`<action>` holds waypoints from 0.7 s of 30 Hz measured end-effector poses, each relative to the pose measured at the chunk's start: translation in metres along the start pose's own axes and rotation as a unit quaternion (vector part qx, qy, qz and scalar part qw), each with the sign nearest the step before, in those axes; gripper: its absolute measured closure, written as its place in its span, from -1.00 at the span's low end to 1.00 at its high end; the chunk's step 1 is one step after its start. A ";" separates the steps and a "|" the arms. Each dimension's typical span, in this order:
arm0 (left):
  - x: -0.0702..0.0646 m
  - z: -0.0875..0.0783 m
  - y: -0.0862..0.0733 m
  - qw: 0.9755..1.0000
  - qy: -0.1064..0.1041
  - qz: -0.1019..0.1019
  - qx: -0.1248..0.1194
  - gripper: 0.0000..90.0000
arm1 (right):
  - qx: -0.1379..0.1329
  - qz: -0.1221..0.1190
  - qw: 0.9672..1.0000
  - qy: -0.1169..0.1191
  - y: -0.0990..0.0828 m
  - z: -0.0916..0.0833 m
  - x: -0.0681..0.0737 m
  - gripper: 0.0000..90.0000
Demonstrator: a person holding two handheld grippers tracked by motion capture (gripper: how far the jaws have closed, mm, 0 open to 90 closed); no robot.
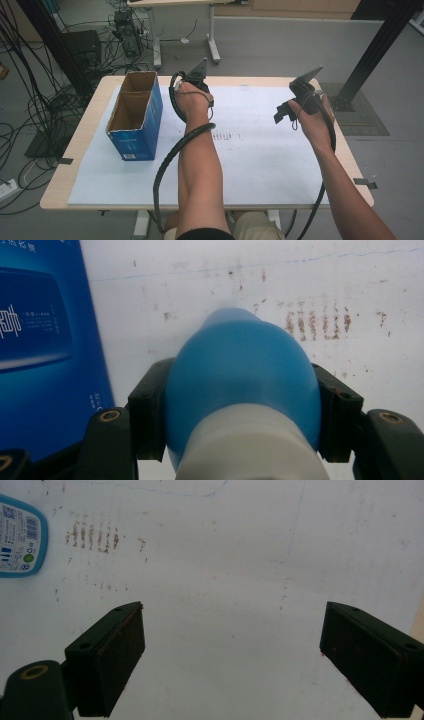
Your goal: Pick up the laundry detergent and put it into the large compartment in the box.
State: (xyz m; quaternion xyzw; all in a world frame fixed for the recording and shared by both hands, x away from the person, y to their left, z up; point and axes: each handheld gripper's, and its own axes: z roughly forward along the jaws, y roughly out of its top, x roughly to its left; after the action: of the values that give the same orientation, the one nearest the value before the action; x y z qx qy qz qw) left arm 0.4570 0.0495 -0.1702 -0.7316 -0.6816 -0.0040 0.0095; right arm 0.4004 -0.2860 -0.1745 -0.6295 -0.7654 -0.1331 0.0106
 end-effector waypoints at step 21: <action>0.000 0.000 0.000 1.000 0.000 -0.004 -0.003 -0.17 | 0.000 -0.002 1.000 0.002 0.000 0.002 0.000 -0.76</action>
State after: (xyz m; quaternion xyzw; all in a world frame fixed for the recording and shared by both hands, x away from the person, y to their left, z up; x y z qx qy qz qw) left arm 0.4565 0.0495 -0.1703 -0.7289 -0.6846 -0.0060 0.0078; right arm 0.4005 -0.2852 -0.1764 -0.6274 -0.7669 -0.1345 0.0114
